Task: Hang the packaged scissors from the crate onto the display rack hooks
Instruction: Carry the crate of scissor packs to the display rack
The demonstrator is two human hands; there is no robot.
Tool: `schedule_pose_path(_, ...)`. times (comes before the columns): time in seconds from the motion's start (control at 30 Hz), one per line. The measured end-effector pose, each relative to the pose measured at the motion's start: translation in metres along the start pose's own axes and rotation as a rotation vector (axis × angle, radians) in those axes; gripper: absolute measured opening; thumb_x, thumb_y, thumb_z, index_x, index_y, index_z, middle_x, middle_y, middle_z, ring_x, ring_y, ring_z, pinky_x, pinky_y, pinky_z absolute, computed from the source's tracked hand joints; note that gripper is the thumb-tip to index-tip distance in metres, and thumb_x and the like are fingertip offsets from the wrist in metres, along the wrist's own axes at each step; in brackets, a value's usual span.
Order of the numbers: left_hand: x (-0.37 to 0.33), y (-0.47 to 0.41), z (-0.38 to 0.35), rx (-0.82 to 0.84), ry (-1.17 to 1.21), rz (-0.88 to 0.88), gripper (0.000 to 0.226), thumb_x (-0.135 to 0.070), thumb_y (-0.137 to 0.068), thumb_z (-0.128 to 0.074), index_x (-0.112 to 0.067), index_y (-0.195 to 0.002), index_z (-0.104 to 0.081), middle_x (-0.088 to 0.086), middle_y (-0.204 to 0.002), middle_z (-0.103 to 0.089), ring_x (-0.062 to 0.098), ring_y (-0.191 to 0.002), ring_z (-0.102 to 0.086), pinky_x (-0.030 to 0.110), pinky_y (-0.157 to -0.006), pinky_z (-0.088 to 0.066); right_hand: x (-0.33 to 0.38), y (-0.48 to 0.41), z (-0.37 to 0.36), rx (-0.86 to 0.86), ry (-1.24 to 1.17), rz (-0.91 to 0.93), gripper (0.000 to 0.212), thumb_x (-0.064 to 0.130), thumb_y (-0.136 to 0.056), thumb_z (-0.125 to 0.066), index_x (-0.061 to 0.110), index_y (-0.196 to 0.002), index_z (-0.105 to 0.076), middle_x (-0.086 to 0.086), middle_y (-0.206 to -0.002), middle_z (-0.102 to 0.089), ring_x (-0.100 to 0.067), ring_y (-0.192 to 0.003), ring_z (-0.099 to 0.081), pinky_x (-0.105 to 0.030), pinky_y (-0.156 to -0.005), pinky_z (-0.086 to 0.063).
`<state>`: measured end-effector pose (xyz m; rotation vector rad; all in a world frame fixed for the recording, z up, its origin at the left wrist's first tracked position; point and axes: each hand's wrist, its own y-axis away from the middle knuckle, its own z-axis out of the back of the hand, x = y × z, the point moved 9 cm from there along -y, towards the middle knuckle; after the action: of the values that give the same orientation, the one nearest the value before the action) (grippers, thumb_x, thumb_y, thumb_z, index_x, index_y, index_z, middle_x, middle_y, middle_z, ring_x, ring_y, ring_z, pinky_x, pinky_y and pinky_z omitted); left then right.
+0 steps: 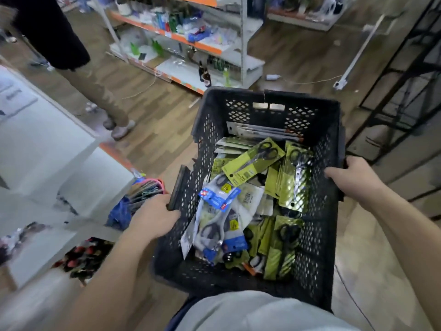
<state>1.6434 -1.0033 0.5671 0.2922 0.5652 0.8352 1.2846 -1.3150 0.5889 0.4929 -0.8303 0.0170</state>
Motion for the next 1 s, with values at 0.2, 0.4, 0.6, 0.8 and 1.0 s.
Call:
schedule_pose_path(0.2,-0.082,-0.118,0.036,-0.08,-0.065,0.05,0.031,-0.033,-0.076,-0.065,-0.026,-0.106,-0.072,0.004,-0.098,-0.076,0.029,-0.096,-0.069,0.038,-0.083,-0.057,0.047,-0.13,0.014,0.01,-0.02,0.022,0.013,0.018,-0.09,-0.066,0.008,-0.091,-0.057,-0.011,-0.086,-0.066,-0.028,-0.074,-0.063,-0.038,-0.061,-0.051)
schedule_pose_path(0.4,-0.147,-0.181,0.065,-0.125,-0.034,0.063,0.011,-0.024,-0.087,-0.071,-0.033,-0.091,-0.068,-0.002,-0.088,-0.071,0.026,-0.087,-0.064,0.033,-0.075,-0.051,0.121,-0.232,0.055,0.036,0.004,0.08,0.018,0.022,-0.088,-0.067,0.01,-0.099,-0.06,-0.011,-0.089,-0.068,-0.028,-0.078,-0.067,-0.032,-0.055,-0.048)
schedule_pose_path(0.6,-0.195,-0.262,0.072,-0.087,0.005,0.014,0.008,-0.019,-0.085,-0.075,-0.023,-0.091,-0.073,0.0,-0.086,-0.072,0.028,-0.087,-0.067,0.032,-0.071,-0.046,0.176,-0.317,0.069,0.021,0.087,0.137,0.009,0.024,-0.089,-0.064,0.016,-0.094,-0.061,-0.01,-0.085,-0.07,-0.03,-0.074,-0.068,-0.041,-0.062,-0.057)
schedule_pose_path(0.8,-0.259,-0.399,0.083,0.014,0.015,-0.031,0.007,-0.028,-0.089,-0.07,-0.031,-0.093,-0.065,-0.006,-0.083,-0.069,0.018,-0.077,-0.063,0.03,-0.062,-0.043,0.206,-0.429,0.088,-0.054,0.17,0.061,0.026,0.03,-0.088,-0.067,0.015,-0.108,-0.061,-0.007,-0.091,-0.07,-0.028,-0.081,-0.068,-0.039,-0.072,-0.059)
schedule_pose_path(1.0,-0.365,-0.569,0.121,0.125,-0.056,-0.194,0.007,-0.026,-0.089,-0.069,-0.024,-0.095,-0.066,0.003,-0.086,-0.072,0.026,-0.08,-0.067,0.036,-0.073,-0.055,0.222,-0.526,0.119,-0.172,0.134,-0.102,0.012,0.025,-0.091,-0.067,0.015,-0.095,-0.062,-0.011,-0.084,-0.069,-0.027,-0.071,-0.062,-0.036,-0.066,-0.051)
